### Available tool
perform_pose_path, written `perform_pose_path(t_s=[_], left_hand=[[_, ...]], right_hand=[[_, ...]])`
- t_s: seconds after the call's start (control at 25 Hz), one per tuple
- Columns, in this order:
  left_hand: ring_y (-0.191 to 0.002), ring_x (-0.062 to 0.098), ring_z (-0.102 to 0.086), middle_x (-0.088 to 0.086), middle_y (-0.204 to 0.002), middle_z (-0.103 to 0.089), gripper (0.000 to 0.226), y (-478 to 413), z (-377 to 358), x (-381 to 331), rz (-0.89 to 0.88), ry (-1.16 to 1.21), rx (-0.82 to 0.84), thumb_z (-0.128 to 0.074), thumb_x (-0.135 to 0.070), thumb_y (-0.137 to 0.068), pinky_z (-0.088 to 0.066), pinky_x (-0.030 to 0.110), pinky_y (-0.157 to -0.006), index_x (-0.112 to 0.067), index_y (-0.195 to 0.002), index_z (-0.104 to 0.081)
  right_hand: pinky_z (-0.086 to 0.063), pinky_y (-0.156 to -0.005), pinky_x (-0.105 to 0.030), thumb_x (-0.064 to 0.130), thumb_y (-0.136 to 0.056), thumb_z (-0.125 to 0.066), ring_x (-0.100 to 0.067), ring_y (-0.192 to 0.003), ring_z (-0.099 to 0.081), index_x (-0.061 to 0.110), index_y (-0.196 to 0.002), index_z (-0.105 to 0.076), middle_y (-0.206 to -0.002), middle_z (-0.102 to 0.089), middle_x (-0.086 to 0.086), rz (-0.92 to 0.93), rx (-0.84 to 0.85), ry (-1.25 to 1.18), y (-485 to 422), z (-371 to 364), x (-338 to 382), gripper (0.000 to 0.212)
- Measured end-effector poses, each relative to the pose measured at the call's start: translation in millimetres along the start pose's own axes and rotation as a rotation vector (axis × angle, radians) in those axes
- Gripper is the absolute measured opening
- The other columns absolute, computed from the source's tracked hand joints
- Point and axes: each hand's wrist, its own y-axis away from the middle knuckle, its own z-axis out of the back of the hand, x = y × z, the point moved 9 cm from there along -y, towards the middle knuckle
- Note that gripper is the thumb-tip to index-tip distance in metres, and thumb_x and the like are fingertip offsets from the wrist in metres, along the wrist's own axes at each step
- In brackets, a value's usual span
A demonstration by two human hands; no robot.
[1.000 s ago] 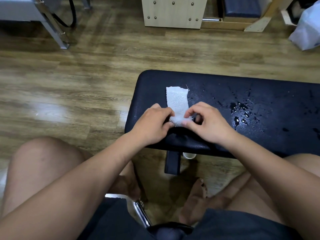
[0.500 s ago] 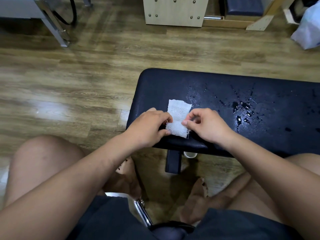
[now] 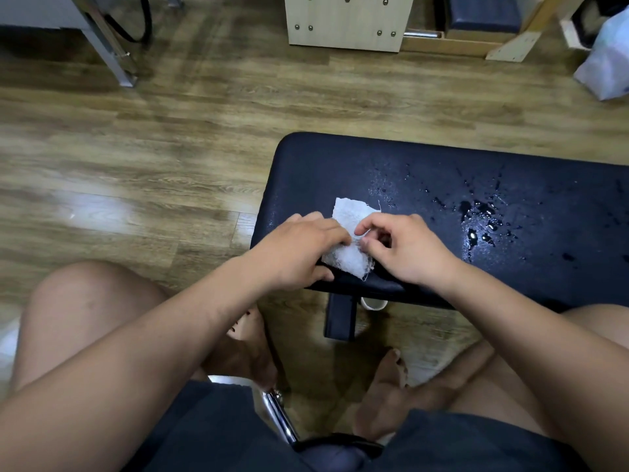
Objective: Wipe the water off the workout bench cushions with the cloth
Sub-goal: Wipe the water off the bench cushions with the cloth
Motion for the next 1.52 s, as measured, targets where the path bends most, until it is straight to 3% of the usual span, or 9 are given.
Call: perform_pose_path(t_s=[0.16, 0.32, 0.44, 0.64, 0.84, 1.0, 1.24, 1.44, 1.52], left_hand=[[-0.11, 0.021, -0.048, -0.003, -0.116, -0.056, 0.04, -6, 1, 5, 0.028, 0.041, -0.064, -0.063, -0.033, -0.088, -0.04, 0.04, -0.094, -0.023, -0.127, -0.057], [-0.092, 0.022, -0.057, -0.006, -0.096, -0.061, 0.04, -2, 4, 16, 0.125, 0.326, -0.067, -0.06, -0.037, -0.09, -0.048, 0.039, -0.084, -0.023, -0.125, -0.048], [-0.096, 0.019, -0.052, -0.004, -0.111, -0.058, 0.048, 10, 15, 4, -0.007, 0.088, -0.205, -0.069, -0.042, -0.08, -0.047, 0.039, -0.084, -0.022, -0.119, -0.051], [-0.107, 0.024, -0.046, -0.002, -0.124, -0.053, 0.045, -6, 6, -2, 0.035, -0.122, -0.159, -0.059, -0.034, -0.089, -0.041, 0.041, -0.087, -0.022, -0.131, -0.049], [-0.115, 0.023, -0.038, 0.0, -0.122, -0.048, 0.046, -18, 6, 19, 0.168, 0.157, -0.126, -0.054, -0.039, -0.093, -0.036, 0.045, -0.1, -0.022, -0.136, -0.048], [-0.106, 0.017, -0.045, -0.007, -0.111, -0.057, 0.049, -12, 14, 18, 0.143, 0.205, -0.167, -0.073, -0.039, -0.079, -0.04, 0.04, -0.094, -0.022, -0.121, -0.054], [-0.067, 0.007, -0.055, -0.012, -0.069, -0.062, 0.031, 2, 8, 19, 0.453, 1.054, -0.32, -0.067, -0.049, -0.072, -0.043, 0.029, -0.067, -0.02, -0.08, -0.066], [-0.081, 0.011, -0.062, -0.001, -0.089, -0.069, 0.044, -7, -5, -3, 0.487, 1.25, -0.306, -0.062, -0.051, -0.071, -0.051, 0.036, -0.075, -0.014, -0.094, -0.069], [-0.108, 0.014, -0.057, 0.0, -0.118, -0.062, 0.065, -12, 10, 1, 0.358, 0.761, -0.2, -0.058, -0.063, -0.071, -0.048, 0.039, -0.094, -0.018, -0.119, -0.062]], right_hand=[[-0.048, -0.068, -0.028, 0.05, -0.074, -0.071, -0.006, -0.069, -0.053, 0.034, -0.097, -0.057, -0.077, -0.056, 0.018, 0.073, 0.122, 0.189, 8, -6, 12, 0.031], [-0.047, -0.067, -0.027, 0.037, -0.08, -0.069, -0.004, -0.06, -0.054, 0.03, -0.094, -0.052, -0.068, -0.064, 0.01, -0.05, 0.144, -0.052, 5, -6, 3, 0.023], [-0.04, -0.062, -0.018, 0.036, -0.085, -0.067, 0.0, -0.057, -0.051, 0.027, -0.087, -0.062, -0.066, -0.063, 0.01, -0.083, 0.116, -0.049, -2, -9, -4, 0.011], [-0.05, -0.076, -0.038, 0.042, -0.084, -0.06, -0.009, -0.085, -0.05, 0.03, -0.091, -0.061, -0.091, -0.058, 0.011, 0.089, -0.128, 0.123, -4, 10, 10, 0.014], [-0.045, -0.087, -0.035, 0.042, -0.08, -0.066, -0.018, -0.103, -0.049, 0.024, -0.111, -0.056, -0.104, -0.062, 0.007, 0.145, 0.013, 0.375, -3, -6, 18, 0.038], [-0.047, -0.079, -0.03, 0.029, -0.079, -0.067, -0.013, -0.089, -0.061, 0.033, -0.106, -0.057, -0.089, -0.07, 0.01, -0.116, -0.034, -0.054, -12, 6, 0, 0.029], [-0.046, -0.06, -0.024, 0.028, -0.064, -0.079, -0.012, -0.068, -0.065, 0.01, -0.109, -0.062, -0.083, -0.072, -0.002, -0.38, -0.1, -1.138, 13, 4, 1, 0.051], [-0.051, -0.077, -0.035, 0.015, -0.087, -0.066, -0.015, -0.078, -0.066, 0.014, -0.094, -0.065, -0.089, -0.07, -0.005, -0.456, -0.129, -1.162, 19, 5, -6, 0.007], [-0.05, -0.08, -0.035, 0.014, -0.088, -0.066, -0.016, -0.081, -0.064, 0.017, -0.094, -0.064, -0.091, -0.07, -0.005, -0.34, -0.234, -0.845, 6, 46, -16, 0.007]])
